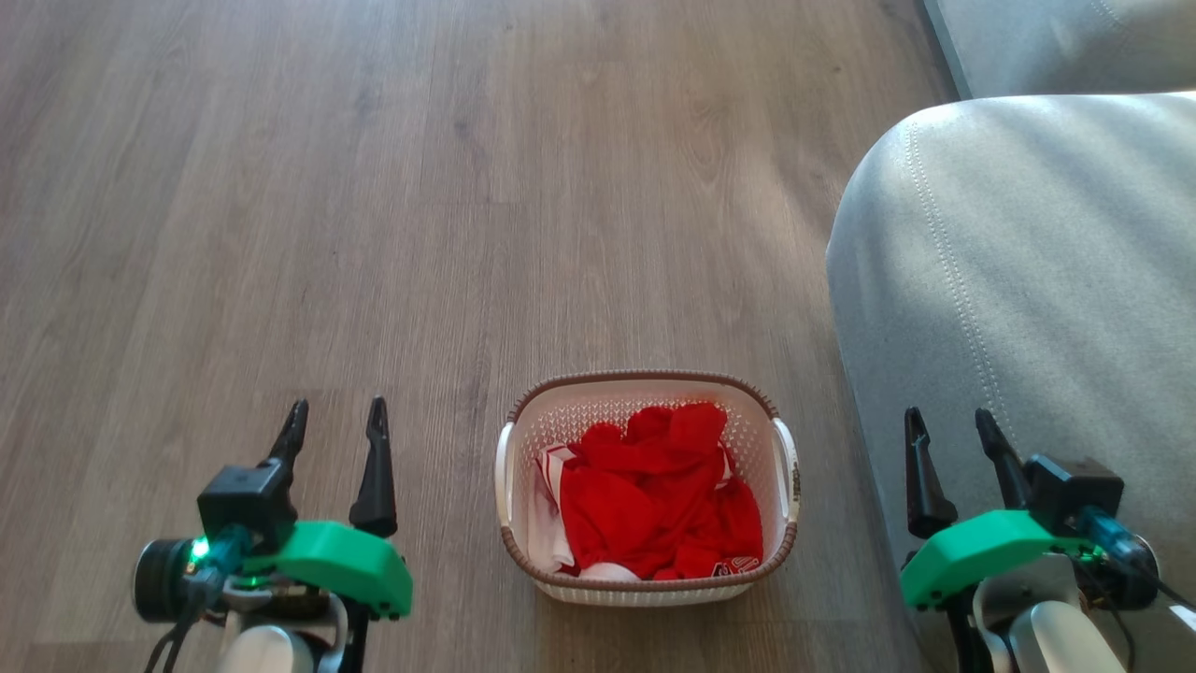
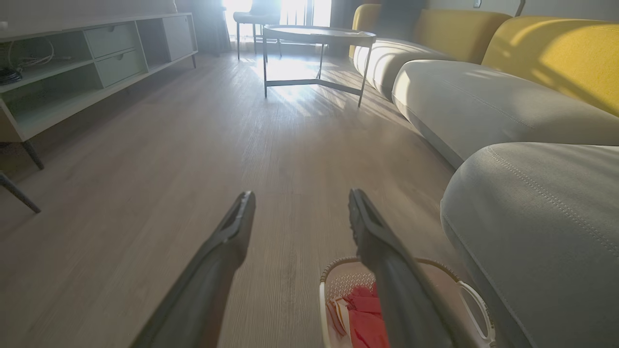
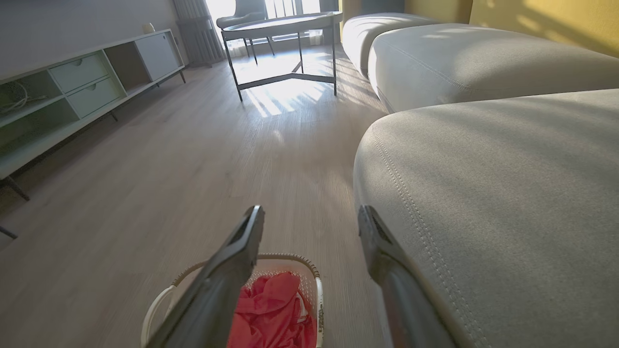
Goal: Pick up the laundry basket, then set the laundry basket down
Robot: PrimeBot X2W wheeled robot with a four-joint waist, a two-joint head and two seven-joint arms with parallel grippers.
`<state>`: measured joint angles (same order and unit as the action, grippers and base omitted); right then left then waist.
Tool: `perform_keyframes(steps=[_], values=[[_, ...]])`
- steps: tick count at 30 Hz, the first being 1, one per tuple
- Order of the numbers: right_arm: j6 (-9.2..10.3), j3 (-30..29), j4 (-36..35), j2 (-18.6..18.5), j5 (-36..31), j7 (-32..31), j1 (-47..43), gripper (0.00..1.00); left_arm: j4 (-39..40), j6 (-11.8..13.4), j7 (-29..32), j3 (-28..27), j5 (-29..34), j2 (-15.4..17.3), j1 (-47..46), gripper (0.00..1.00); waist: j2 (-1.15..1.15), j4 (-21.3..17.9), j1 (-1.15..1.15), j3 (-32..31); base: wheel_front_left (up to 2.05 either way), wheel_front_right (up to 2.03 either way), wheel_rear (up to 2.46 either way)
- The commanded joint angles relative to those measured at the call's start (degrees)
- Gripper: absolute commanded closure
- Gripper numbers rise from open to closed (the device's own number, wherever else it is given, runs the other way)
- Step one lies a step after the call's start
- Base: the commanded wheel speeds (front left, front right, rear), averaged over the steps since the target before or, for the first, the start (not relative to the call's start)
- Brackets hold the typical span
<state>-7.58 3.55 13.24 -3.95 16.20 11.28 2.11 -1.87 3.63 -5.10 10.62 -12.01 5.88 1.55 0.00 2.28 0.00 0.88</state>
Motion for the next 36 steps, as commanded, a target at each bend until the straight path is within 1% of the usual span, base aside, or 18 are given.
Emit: perform_keyframes(steps=[1,8,16,23,28,36], values=[[0.08,1.32,-1.66,-0.52,-1.62,1.15,2.59,0.0,3.07,0.7,-0.6,-1.39,1.61,-0.16,-1.31,0.0,0.0,-0.01,0.0,-0.01,0.0,0.0,0.0],[0.08,2.03,-1.39,-0.69,-3.9,2.33,2.84,0.0,4.19,1.68,-1.44,-1.32,3.68,-0.72,-0.79,0.0,0.0,0.15,0.0,0.13,0.0,0.0,0.0],[0.09,2.93,-1.02,-1.07,-6.66,3.68,3.07,0.0,4.95,2.62,-2.51,-0.36,8.48,-0.46,-0.59,0.0,0.0,0.35,0.0,0.35,0.0,0.0,0.0],[0.09,2.84,-0.91,-1.19,-5.34,3.72,3.32,0.0,4.54,2.8,-2.53,-0.51,6.87,-0.84,-0.67,0.0,0.0,0.31,0.0,0.93,0.0,0.0,0.0],[0.09,2.52,-1.05,-1.22,-4.26,3.72,3.5,0.0,3.95,2.78,-2.73,-0.75,4.2,-1.39,-0.96,0.0,0.0,0.23,0.0,1.95,0.0,0.0,0.0],[0.09,2.44,-1.53,-1.8,-4.25,3.72,4.58,0.0,3.1,3.12,-3.79,-0.19,4.02,-1.5,-2.41,0.0,0.0,0.18,0.0,5.28,0.0,0.0,0.0]])
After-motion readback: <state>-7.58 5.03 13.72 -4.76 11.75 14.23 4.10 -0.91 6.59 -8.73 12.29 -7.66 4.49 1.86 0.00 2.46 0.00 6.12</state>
